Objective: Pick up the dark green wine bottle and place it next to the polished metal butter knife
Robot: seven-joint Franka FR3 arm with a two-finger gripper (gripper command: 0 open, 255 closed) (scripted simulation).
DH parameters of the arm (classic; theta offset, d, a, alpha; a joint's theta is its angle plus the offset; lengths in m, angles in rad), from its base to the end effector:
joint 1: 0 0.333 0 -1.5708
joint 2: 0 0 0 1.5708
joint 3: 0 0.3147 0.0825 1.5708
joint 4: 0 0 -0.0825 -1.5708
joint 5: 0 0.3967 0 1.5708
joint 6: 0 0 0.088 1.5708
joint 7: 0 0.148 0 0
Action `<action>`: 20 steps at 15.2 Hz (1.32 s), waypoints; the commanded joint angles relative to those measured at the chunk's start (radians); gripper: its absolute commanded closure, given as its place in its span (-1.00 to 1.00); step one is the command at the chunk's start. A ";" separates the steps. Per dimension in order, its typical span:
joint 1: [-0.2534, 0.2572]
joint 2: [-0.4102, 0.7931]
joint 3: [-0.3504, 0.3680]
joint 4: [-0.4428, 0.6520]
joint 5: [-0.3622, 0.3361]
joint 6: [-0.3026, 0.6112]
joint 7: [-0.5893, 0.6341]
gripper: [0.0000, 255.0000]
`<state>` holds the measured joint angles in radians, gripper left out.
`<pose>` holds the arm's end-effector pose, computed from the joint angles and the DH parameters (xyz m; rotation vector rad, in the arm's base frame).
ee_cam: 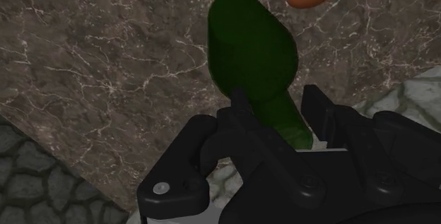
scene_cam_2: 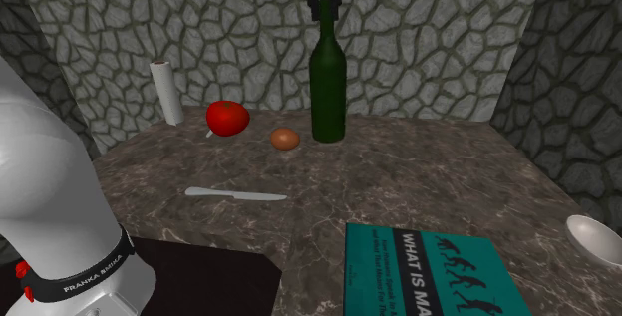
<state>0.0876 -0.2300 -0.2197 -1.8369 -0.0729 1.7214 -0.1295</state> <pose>0.5068 -0.0869 0.5862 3.1006 0.0113 0.1636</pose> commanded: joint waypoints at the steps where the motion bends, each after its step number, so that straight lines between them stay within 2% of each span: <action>1: 0.017 -0.016 0.031 -0.014 -0.002 -0.004 0.050 1.00; 11: 0.107 -0.027 0.191 -0.027 0.011 -0.016 0.297 1.00; 20: 0.189 0.052 0.329 0.061 0.018 -0.037 0.514 1.00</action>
<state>0.2668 -0.1864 0.0936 -1.7844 -0.0556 1.6852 0.3571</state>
